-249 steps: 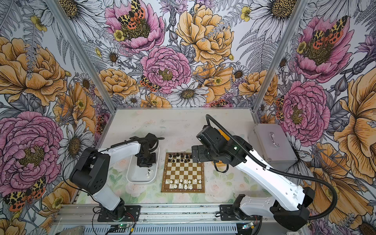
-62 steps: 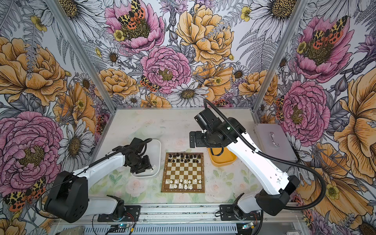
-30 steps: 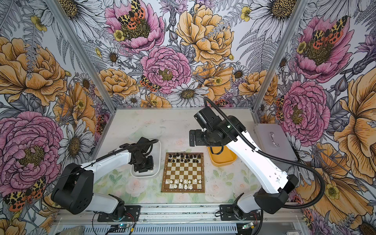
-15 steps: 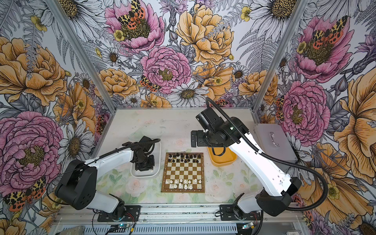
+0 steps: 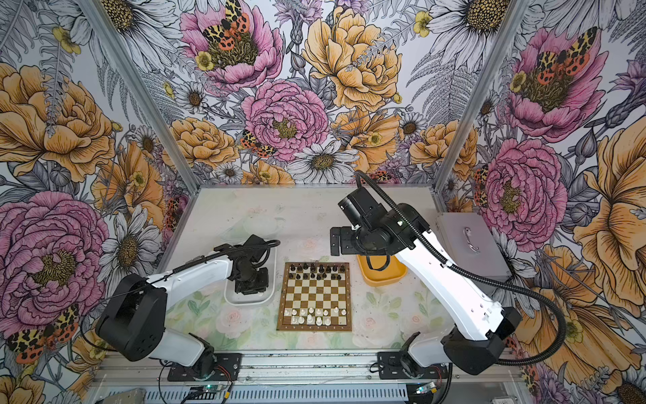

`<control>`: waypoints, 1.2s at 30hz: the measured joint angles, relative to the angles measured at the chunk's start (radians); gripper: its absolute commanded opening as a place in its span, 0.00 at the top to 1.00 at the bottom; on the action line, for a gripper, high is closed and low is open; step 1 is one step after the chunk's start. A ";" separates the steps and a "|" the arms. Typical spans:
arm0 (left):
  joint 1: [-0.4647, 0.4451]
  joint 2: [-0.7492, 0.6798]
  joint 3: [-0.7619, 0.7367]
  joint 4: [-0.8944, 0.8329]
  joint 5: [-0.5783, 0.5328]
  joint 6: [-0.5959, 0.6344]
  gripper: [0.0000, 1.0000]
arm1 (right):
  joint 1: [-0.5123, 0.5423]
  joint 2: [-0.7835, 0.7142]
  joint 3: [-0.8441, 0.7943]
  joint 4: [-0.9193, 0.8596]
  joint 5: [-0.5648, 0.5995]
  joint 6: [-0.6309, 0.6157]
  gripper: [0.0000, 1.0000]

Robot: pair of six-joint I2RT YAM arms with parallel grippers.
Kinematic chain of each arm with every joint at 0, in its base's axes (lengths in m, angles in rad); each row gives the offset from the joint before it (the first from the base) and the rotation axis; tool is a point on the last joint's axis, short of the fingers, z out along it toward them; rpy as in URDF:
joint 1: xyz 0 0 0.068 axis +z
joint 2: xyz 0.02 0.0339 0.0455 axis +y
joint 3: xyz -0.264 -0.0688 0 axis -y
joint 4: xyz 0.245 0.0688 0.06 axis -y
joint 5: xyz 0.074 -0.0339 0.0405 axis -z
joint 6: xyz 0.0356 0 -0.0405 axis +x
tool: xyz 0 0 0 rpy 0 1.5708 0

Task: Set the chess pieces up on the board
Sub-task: 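Close the left gripper on a white piece in the white tray, then lift the white piece with the left gripper out of the tray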

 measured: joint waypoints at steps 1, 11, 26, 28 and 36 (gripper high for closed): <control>0.000 0.000 0.000 0.000 -0.003 0.000 0.70 | 0.000 0.000 -0.001 0.000 0.000 0.000 0.00; 0.000 0.000 0.000 -0.007 -0.023 0.000 0.76 | 0.000 -0.005 -0.002 0.000 0.000 0.000 0.00; 0.000 0.000 -0.002 -0.007 -0.027 0.001 0.80 | 0.000 -0.040 -0.020 0.000 0.001 0.008 0.00; 0.000 0.000 -0.002 -0.007 -0.027 0.001 0.83 | 0.000 -0.040 -0.021 0.000 0.004 0.009 0.00; 0.000 -0.002 -0.002 -0.009 -0.031 0.008 0.91 | 0.000 -0.040 -0.021 0.000 0.005 0.009 0.00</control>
